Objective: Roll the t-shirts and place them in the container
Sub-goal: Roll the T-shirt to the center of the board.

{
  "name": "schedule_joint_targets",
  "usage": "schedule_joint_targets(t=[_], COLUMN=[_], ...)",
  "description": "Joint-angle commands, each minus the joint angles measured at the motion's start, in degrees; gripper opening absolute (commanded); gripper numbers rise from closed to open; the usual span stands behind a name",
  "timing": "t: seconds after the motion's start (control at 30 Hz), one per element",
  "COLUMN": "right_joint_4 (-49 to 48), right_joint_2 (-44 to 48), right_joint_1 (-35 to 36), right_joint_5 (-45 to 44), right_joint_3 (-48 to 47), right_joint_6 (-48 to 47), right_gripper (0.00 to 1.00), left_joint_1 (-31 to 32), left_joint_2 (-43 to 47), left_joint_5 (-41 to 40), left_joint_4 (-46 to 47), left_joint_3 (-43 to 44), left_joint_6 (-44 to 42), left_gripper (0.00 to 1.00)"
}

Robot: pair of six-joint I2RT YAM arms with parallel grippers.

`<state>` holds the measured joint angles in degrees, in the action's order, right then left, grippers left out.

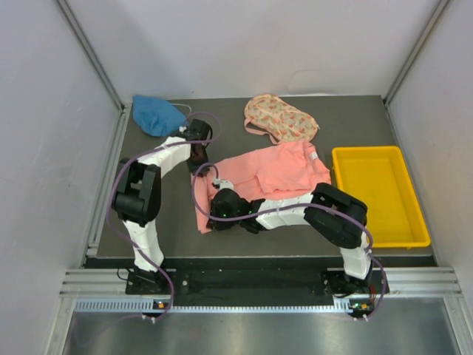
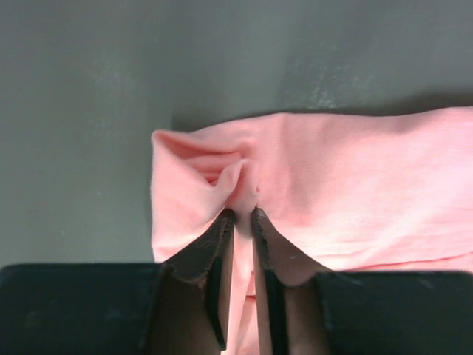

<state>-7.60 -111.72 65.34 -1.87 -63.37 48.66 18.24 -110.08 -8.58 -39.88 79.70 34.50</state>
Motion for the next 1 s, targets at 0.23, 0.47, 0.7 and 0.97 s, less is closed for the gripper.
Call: schedule_joint_targets(t=[0.23,0.47,0.7,0.97], right_joint_4=[-0.1,1.5,2.5,2.5], right_joint_2=[-2.3,-2.3,-2.2,-2.4], right_joint_1=[-1.5,-1.8,-1.9,-1.9], right_joint_5=[4.7,4.3,4.2,4.2], right_joint_3=[-0.9,-1.9,-2.8,-2.8], right_joint_6=[2.0,1.1,0.6,0.5], right_gripper=[0.09,0.09,0.09,0.09], left_joint_1=[-3.5,-7.1,-10.7,-11.7], left_joint_2=[6.1,10.2,15.1,18.1], left_joint_5=[7.7,16.1,25.9,34.2], left_joint_4=[5.9,8.3,9.4,11.2], left_joint_3=[-1.4,-4.9,-10.8,-19.4], left_joint_6=[-2.6,-3.0,-2.7,-1.8], left_gripper=[0.26,0.33,0.33,0.23])
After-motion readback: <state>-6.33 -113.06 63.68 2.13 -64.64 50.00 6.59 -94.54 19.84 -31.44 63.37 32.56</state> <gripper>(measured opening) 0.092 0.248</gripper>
